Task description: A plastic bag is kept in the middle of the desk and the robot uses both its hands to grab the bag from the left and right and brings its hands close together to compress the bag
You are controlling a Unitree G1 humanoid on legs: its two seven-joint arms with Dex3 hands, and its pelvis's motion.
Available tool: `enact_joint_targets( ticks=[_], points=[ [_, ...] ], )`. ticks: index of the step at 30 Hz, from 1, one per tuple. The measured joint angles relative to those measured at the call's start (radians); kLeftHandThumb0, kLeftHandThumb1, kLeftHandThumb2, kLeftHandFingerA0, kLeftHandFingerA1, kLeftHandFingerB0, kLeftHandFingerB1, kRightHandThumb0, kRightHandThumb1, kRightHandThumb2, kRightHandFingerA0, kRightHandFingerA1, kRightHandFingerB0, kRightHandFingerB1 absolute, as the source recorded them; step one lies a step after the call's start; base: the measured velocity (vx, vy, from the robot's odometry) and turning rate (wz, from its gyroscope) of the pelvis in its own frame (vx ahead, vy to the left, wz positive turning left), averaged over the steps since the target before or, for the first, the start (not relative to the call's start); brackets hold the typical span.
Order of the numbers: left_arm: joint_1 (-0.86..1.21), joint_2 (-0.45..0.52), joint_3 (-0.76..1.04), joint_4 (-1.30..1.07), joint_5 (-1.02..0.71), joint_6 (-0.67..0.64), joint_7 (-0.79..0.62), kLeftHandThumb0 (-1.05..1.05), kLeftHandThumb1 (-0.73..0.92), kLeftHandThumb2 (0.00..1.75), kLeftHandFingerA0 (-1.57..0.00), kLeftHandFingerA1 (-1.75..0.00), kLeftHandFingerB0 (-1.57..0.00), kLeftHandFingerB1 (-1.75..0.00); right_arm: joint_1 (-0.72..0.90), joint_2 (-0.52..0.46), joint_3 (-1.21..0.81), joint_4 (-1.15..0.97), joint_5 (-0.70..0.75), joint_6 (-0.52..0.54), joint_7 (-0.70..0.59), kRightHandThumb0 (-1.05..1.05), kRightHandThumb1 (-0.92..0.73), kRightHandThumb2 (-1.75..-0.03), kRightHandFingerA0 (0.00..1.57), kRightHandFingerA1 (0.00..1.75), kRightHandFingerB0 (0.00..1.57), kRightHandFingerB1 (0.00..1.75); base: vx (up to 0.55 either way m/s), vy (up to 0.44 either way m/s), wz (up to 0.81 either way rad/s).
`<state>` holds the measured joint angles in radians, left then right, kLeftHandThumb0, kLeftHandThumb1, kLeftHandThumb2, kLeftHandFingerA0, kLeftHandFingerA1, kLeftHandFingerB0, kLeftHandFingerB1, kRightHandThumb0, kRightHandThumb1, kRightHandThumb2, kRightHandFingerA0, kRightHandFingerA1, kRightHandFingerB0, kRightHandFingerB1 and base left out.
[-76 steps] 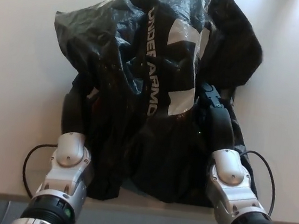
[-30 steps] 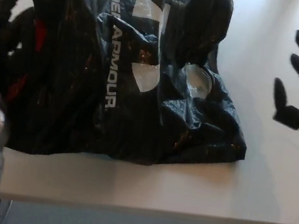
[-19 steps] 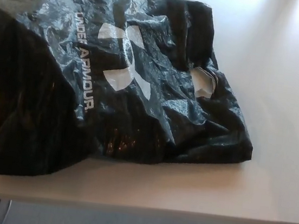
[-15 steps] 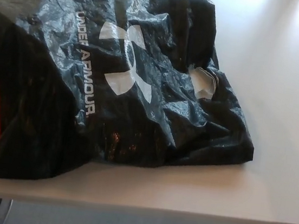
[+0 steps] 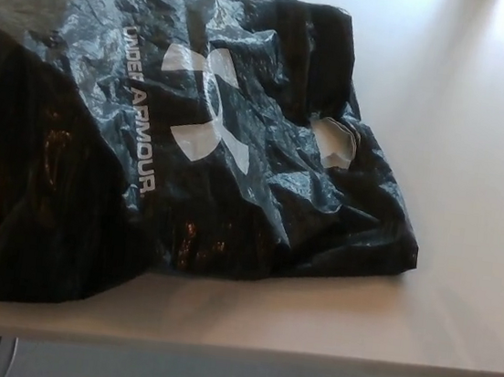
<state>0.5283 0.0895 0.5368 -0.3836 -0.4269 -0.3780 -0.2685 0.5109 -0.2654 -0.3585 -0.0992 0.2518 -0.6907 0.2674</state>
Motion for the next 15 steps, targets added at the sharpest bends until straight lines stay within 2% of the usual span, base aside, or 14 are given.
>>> enact_joint_targets(
  ticks=[3,6,7,8,9,10,11,12,15],
  points=[
    [0.107,-0.059,0.019,0.043,-0.047,-0.047,-0.052,-0.35,0.56,1.12,-0.02,-0.49,0.0,-0.47,0.048,0.048,0.014,0.053,0.011,-0.049,0.018,-0.64,-0.88,-0.65,0.05,0.31,0.08,0.3,0.0,0.0,0.0],
    [0.166,-0.101,0.026,0.099,-0.077,-0.089,-0.097,-0.35,0.54,1.11,-0.03,-0.5,0.0,-0.48,0.061,0.092,0.036,0.098,0.01,-0.078,0.024,-0.56,-0.89,-0.73,0.04,0.21,0.06,0.26,0.0,0.0,0.0],
    [0.182,-0.114,0.026,0.122,-0.088,-0.104,-0.113,-0.78,0.72,1.06,-0.15,-0.49,-0.03,-0.39,0.062,0.106,0.042,0.107,0.005,-0.084,0.024,-0.51,-0.92,-0.72,0.04,0.25,0.06,0.29,0.0,0.0,0.0],
    [0.189,-0.121,0.026,0.135,-0.093,-0.113,-0.122,-0.35,0.55,1.11,-0.02,-0.49,0.0,-0.48,0.062,0.112,0.044,0.112,0.001,-0.088,0.024,-0.47,-0.92,-0.73,0.06,0.27,0.08,0.3,0.0,0.0,0.0],
    [0.197,-0.127,0.027,0.164,-0.1,-0.13,-0.139,-0.72,0.91,0.66,-0.17,-0.33,-0.13,-0.26,0.061,0.121,0.047,0.118,-0.009,-0.092,0.022,-0.27,-0.8,-1.26,0.01,0.52,0.0,0.5,0.0,0.0,0.0],
    [0.198,-0.131,0.029,0.199,-0.11,-0.146,-0.157,-0.72,0.91,0.66,-0.17,-0.33,-0.13,-0.26,0.057,0.131,0.049,0.131,-0.024,-0.094,0.018,-0.27,-0.8,-1.26,0.01,0.52,0.0,0.5,0.0,0.0,0.0],
    [0.198,-0.133,0.029,0.224,-0.113,-0.155,-0.167,-0.34,0.58,1.13,-0.02,-0.49,0.0,-0.48,0.053,0.136,0.049,0.139,-0.037,-0.094,0.012,-0.46,-0.92,-0.75,0.06,0.29,0.08,0.32,0.0,0.0,0.0],
    [0.195,-0.134,0.029,0.259,-0.116,-0.169,-0.181,-0.34,0.57,1.12,-0.01,-0.49,0.0,-0.47,0.048,0.143,0.048,0.148,-0.059,-0.094,0.003,-0.45,-0.92,-0.76,0.05,0.25,0.07,0.27,0.0,0.0,0.0],
    [0.186,-0.136,0.024,0.309,-0.123,-0.185,-0.204,-0.35,0.54,1.11,-0.01,-0.48,0.0,-0.46,0.041,0.147,0.055,0.161,-0.087,-0.089,-0.009,-0.48,-0.92,-0.75,0.04,0.23,0.07,0.27,0.0,0.0,0.0]
  ],
)
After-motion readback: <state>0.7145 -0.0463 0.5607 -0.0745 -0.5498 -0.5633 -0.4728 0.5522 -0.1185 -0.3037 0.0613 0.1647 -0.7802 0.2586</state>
